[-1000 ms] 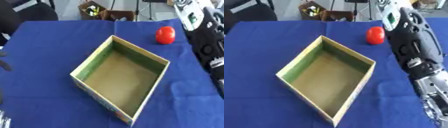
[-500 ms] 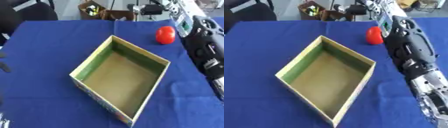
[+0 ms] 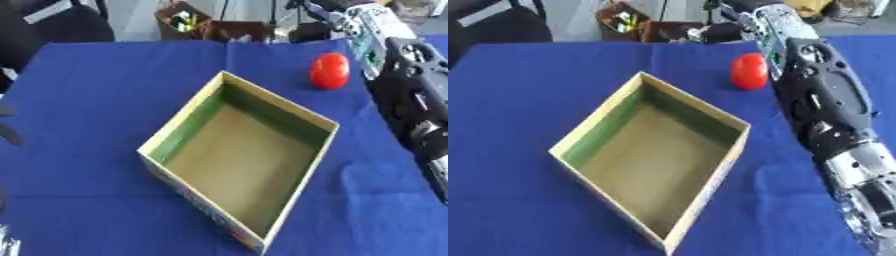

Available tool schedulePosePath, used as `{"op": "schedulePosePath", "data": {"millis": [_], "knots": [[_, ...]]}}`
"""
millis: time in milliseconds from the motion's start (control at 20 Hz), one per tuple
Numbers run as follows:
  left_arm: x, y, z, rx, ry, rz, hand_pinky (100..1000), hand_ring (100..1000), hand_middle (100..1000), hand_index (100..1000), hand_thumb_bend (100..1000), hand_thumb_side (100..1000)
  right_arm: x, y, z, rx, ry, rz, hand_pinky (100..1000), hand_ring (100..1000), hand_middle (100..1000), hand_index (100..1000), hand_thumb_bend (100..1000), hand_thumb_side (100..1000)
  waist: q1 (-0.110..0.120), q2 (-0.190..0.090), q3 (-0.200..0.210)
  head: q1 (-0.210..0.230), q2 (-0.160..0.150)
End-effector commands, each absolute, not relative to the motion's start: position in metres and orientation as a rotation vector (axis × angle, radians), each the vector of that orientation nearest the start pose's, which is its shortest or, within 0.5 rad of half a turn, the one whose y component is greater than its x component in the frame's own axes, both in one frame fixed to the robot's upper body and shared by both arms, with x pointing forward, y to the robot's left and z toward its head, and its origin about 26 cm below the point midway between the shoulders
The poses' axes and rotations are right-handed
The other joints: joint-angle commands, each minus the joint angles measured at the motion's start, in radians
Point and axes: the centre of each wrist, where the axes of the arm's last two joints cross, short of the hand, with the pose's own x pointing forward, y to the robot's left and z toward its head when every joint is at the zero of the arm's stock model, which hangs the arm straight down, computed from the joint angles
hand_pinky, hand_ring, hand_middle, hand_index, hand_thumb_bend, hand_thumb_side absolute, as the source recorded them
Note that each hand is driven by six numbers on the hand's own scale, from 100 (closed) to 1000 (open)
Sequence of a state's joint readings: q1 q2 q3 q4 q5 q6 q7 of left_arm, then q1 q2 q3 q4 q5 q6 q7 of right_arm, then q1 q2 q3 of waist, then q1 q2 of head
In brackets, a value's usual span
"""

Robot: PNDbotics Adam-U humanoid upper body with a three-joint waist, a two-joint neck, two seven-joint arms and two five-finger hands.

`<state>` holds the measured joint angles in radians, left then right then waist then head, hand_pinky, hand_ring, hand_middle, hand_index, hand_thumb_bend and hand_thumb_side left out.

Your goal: Pick up objects on the table and place them in the box.

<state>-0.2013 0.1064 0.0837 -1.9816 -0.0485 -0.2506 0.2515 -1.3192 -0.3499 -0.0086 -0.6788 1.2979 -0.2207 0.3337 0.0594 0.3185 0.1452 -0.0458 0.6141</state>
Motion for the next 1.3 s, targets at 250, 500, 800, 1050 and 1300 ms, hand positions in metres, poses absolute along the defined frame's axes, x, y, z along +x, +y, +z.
{"op": "schedulePosePath", "data": {"millis": [250, 500, 800, 1050, 1300], "knots": [[0.290, 0.258, 0.162, 0.258, -2.455, 0.144, 279, 543, 589, 710, 100, 933, 0.510, -0.247, 0.333, -1.215, -1.401, 1.521, 822, 836, 834, 912, 582, 1000, 0.000, -0.021, -0.004, 0.009, -0.002], [0.290, 0.259, 0.162, 0.262, -2.454, 0.141, 279, 544, 589, 710, 100, 932, 0.508, -0.257, 0.341, -1.184, -1.382, 1.534, 827, 842, 841, 918, 623, 1000, 0.000, -0.020, -0.008, 0.013, -0.002], [0.290, 0.259, 0.162, 0.264, -2.454, 0.136, 279, 544, 588, 709, 100, 932, 0.507, -0.271, 0.340, -1.094, -1.342, 1.572, 835, 849, 839, 937, 649, 822, 0.000, -0.018, -0.007, 0.018, -0.003], [0.290, 0.259, 0.163, 0.261, -2.457, 0.132, 278, 543, 588, 709, 100, 932, 0.510, -0.282, 0.330, -0.988, -1.277, 1.630, 850, 861, 850, 969, 772, 585, 0.000, -0.015, -0.007, 0.019, -0.004], [0.290, 0.258, 0.163, 0.258, -2.459, 0.131, 278, 543, 588, 710, 100, 932, 0.511, -0.284, 0.328, -0.919, -1.214, 1.679, 866, 870, 851, 980, 724, 422, 0.002, -0.015, -0.007, 0.018, -0.005]]}}
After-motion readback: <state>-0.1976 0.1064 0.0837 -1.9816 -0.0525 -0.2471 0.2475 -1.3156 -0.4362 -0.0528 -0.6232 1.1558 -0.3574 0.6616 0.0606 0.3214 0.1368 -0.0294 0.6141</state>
